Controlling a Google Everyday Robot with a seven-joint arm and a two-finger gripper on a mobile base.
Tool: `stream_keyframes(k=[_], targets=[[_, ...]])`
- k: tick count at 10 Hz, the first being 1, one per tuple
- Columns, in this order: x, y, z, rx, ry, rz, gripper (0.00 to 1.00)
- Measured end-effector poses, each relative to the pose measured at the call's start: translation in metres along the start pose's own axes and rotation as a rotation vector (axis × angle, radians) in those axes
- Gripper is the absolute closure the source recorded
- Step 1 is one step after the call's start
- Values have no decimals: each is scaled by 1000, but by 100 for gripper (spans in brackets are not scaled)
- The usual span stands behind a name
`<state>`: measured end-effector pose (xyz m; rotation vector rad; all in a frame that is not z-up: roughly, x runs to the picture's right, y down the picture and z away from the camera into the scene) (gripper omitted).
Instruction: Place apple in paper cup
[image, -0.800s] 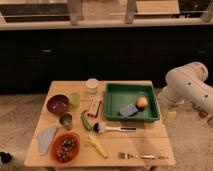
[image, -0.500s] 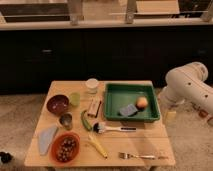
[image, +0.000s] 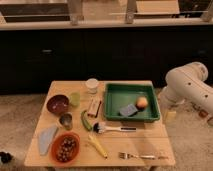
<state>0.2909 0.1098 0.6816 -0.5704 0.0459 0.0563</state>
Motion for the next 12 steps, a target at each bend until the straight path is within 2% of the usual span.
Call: stream_keyframes(k=[6, 7, 9, 12], targets=[[0, 0, 0, 0, 0, 0, 20], [0, -1, 2, 1, 7, -24, 20], [-20, -10, 8, 5, 7, -125, 20], [-21, -13, 12, 4, 15, -159, 20]])
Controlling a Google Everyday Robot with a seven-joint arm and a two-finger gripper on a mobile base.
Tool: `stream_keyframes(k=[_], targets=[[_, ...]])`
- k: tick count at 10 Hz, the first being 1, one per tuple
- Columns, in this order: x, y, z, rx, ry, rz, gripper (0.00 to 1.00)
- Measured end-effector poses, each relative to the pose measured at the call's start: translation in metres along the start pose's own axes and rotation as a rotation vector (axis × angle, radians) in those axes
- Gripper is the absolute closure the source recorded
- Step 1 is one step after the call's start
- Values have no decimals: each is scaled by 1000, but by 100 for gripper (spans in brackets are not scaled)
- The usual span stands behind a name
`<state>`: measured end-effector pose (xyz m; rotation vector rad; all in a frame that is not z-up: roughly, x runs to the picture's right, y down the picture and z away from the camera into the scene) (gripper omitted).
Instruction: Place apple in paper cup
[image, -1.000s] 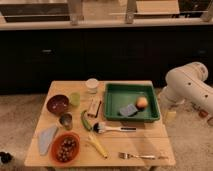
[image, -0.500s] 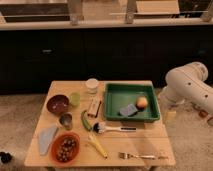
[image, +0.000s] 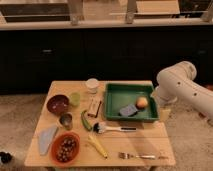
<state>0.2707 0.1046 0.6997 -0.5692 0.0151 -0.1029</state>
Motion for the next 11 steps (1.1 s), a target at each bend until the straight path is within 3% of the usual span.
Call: stream_keyframes(k=[4, 11], targets=[[-16, -16, 9, 4, 8, -108, 20], [-20, -36, 20, 25, 7, -205, 20]])
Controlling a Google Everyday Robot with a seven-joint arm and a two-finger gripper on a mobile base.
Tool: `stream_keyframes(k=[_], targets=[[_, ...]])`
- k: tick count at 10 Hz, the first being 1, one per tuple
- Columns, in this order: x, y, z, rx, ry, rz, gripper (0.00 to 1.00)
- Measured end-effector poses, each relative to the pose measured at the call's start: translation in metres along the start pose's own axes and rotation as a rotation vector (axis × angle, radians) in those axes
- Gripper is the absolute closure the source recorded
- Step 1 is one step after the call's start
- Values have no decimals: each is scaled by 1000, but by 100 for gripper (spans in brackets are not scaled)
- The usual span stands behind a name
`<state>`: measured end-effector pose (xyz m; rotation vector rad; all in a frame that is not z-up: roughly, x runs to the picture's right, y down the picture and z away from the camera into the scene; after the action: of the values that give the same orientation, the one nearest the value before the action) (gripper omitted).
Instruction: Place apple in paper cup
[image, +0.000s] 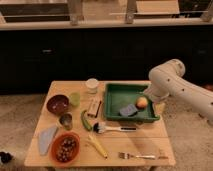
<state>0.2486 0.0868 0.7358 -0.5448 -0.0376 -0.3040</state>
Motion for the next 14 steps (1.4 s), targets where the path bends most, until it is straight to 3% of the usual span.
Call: stream_keyframes(k=[7, 14], targets=[[0, -23, 12, 14, 2, -86, 20], [13, -35, 34, 34, -25, -130, 20]])
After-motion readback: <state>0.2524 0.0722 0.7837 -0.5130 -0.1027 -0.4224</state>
